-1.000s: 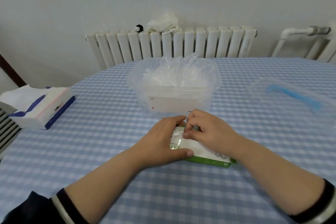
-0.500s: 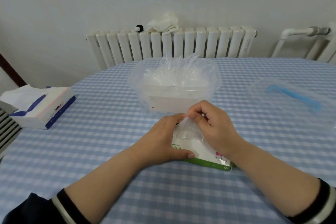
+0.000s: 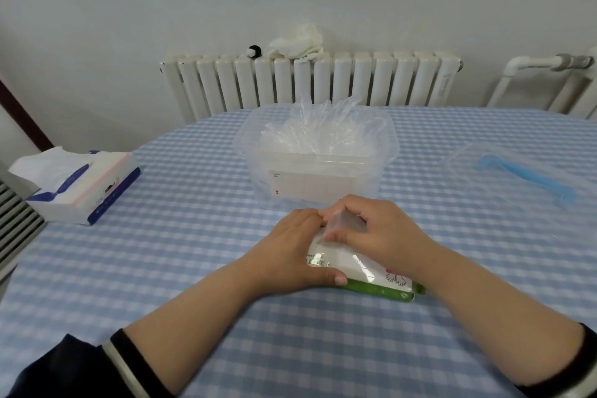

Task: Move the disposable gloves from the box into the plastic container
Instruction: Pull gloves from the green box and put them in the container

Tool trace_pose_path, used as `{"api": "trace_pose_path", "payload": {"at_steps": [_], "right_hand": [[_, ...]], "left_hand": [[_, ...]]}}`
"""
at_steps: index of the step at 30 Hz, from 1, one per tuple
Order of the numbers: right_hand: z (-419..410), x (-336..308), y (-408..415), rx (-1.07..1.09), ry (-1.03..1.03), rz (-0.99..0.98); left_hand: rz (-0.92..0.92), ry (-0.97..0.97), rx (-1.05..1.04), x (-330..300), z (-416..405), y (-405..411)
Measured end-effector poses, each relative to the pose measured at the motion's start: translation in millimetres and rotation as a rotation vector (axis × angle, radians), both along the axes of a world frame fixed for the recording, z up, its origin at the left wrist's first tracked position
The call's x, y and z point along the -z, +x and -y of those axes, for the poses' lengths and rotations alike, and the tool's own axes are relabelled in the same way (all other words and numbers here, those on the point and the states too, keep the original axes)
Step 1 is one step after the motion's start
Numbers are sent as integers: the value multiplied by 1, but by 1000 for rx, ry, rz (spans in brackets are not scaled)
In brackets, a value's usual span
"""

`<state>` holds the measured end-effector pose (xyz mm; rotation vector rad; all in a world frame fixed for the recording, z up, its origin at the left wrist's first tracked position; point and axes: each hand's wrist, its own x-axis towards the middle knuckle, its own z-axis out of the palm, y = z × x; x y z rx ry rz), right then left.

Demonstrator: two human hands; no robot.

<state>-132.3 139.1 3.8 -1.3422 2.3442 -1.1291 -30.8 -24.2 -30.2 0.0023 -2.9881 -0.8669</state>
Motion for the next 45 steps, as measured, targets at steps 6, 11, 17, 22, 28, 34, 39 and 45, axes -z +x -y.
{"api": "trace_pose_path", "payload": {"at_steps": [6,11,17,22,28,34,39,45], "right_hand": [[-3,0,7,30,-213,-37],[-8,-38,17,182,-654,261],[-16,-64,5,218,-980,815],[-6,-49,8,238,-1067,1179],[-8,-46,9,156,-1103,1209],[-13,-51,2,144,-1131,1260],[-16,-55,-9,224,-1136,1254],[-23,-57,-17,322,-1047,1170]], "left_hand": [[-35,-49,-18,-4,-5,0],[-14,-15,-27,-8,-7,0],[-16,-13,2,-14,-7,1],[-185,536,-22,-42,-36,9],[-203,1158,-267,-61,-57,-6],[-423,886,-293,-83,-48,-18],[-509,294,-237,-125,-8,-36],[-253,-162,-231,-169,38,-84]]}}
